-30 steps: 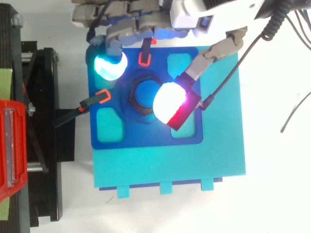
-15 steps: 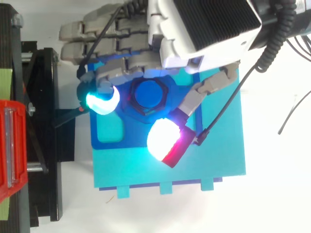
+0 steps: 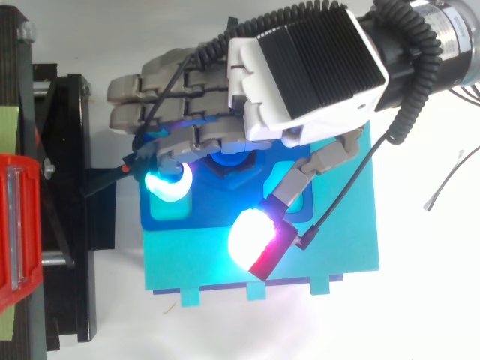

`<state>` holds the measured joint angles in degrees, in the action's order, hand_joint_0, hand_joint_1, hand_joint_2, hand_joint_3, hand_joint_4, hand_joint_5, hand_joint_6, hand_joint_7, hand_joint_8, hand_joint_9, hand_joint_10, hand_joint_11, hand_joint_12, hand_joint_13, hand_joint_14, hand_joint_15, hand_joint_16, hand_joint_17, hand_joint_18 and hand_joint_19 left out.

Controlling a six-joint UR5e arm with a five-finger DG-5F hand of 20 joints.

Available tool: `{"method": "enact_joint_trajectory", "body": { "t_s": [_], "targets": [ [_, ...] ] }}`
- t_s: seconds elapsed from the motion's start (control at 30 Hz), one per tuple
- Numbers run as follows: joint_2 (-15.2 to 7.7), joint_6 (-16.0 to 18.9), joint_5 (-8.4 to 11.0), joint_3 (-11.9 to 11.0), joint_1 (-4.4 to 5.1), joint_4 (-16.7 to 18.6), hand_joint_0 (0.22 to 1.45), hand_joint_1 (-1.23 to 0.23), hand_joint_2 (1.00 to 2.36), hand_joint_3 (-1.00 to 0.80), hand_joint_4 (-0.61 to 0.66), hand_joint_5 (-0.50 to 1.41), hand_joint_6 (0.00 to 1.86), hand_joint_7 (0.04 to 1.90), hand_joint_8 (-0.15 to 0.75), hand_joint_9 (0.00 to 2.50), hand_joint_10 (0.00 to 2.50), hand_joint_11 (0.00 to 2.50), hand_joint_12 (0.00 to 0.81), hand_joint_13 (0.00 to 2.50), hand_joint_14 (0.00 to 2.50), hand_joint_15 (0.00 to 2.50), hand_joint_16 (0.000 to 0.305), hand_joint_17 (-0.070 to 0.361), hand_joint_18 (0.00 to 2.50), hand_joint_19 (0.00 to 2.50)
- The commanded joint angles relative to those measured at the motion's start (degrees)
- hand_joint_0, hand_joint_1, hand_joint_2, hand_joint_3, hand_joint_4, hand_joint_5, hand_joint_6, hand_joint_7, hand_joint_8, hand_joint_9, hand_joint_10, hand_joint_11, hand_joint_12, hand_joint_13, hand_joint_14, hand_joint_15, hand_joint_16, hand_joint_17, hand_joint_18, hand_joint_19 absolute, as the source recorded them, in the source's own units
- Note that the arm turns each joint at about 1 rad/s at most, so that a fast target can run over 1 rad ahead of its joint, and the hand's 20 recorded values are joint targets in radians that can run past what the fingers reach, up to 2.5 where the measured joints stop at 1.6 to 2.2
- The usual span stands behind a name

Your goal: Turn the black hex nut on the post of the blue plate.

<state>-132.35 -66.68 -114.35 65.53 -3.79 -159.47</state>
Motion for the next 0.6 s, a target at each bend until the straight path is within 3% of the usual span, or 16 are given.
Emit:
{"method": "enact_joint_trajectory", "body": {
  "t_s": [0.0, 0.57],
  "targets": [
    [-0.02, 0.06, 0.27, 0.56, 0.09, -0.05, 0.49, -0.24, 1.0, -0.5, 0.31, -0.2, 0.5, 1.01, 0.269, 0.24, 0.0, 0.0, 0.369, 0.24, 0.0, 0.1, 0.052, 0.116, 0.21, 0.31],
    [-0.02, 0.24, 0.35, 0.56, 0.18, -0.14, 0.49, -0.24, 1.0, -0.5, 0.31, -0.2, 0.5, 1.0, 0.263, 0.24, 0.0, 0.0, 0.368, 0.25, 0.0, 0.1, 0.052, 0.116, 0.21, 0.31]
  ]
}}
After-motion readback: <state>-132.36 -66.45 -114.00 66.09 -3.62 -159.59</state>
